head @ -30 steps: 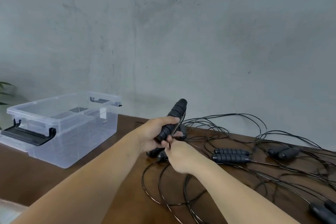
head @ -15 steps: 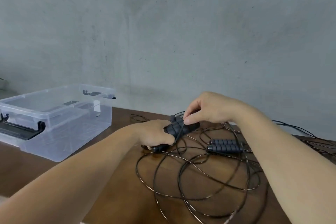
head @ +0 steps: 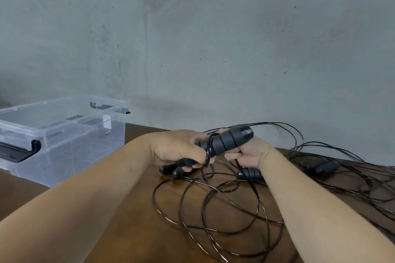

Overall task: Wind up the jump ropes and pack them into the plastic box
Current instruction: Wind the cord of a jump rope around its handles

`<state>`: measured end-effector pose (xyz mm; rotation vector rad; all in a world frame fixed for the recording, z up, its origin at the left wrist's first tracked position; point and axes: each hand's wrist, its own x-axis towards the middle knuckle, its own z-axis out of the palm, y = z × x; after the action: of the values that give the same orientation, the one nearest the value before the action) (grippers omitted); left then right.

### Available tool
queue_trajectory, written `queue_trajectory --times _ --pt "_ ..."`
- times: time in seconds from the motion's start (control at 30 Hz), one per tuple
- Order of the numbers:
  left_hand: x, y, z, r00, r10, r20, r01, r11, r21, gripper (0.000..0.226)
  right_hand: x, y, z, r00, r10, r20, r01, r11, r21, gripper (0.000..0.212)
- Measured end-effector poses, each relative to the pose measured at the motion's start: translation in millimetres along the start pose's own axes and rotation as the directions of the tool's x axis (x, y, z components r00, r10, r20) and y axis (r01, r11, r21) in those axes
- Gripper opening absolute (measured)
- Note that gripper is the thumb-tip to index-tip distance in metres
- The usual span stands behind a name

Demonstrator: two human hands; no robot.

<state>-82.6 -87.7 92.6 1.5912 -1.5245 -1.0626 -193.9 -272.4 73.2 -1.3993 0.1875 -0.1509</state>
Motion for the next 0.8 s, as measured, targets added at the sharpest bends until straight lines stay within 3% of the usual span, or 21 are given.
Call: queue_trajectory --times 0.07,0.17,0.27,0.33,0.4,0.5,0.63,0.8 --pt "0.3 0.6 -2.8 1.000 0.016 0.018 -0.014 0.994 -0.107 0.021 5.3 10.5 2.5 0.999 -0.030 -0.031 0.032 0.998 0.054 0.030" --pt "3.7 -5.3 -7.4 0.999 -0.048 0.001 0.047 0.979 -0.199 0.019 12.2 22.0 9.7 0.991 -0.066 -0.120 0.066 0.998 -0.003 0.027" --pt "15.5 -9.1 -12.0 0.965 -0.157 -0.211 0.138 0.985 -0.102 0.030 15.4 34.4 16.7 0.973 -0.071 -0.219 0.050 0.994 -0.099 0.023" --pt "24.6 -8.6 -13.9 0.897 -0.203 -0.392 0.200 0.979 -0.049 0.036 14.3 41.0 22.6 0.956 -0.081 -0.283 0.009 0.969 -0.248 0.028" --pt "33.3 -8.7 -15.3 0.826 -0.196 -0.528 0.263 0.963 0.053 0.044 12.5 41.8 29.8 0.945 -0.155 -0.288 -0.033 0.832 -0.554 0.030" --pt "45.3 -17.8 -17.5 0.794 -0.104 -0.598 0.384 0.849 0.363 0.050 10.2 35.2 39.3 0.965 -0.180 -0.191 -0.081 0.488 -0.869 0.029" --pt "52.8 -24.3 -12.3 0.741 -0.046 -0.670 0.551 0.612 0.568 0.047 6.0 24.1 41.9 0.973 -0.166 -0.162 -0.140 0.135 -0.981 0.024" --pt "66.0 -19.7 -1.0 0.712 0.055 -0.700 0.628 0.395 0.670 0.049 -2.6 -13.1 49.5 0.978 -0.167 -0.128 -0.152 -0.136 -0.979 0.027"
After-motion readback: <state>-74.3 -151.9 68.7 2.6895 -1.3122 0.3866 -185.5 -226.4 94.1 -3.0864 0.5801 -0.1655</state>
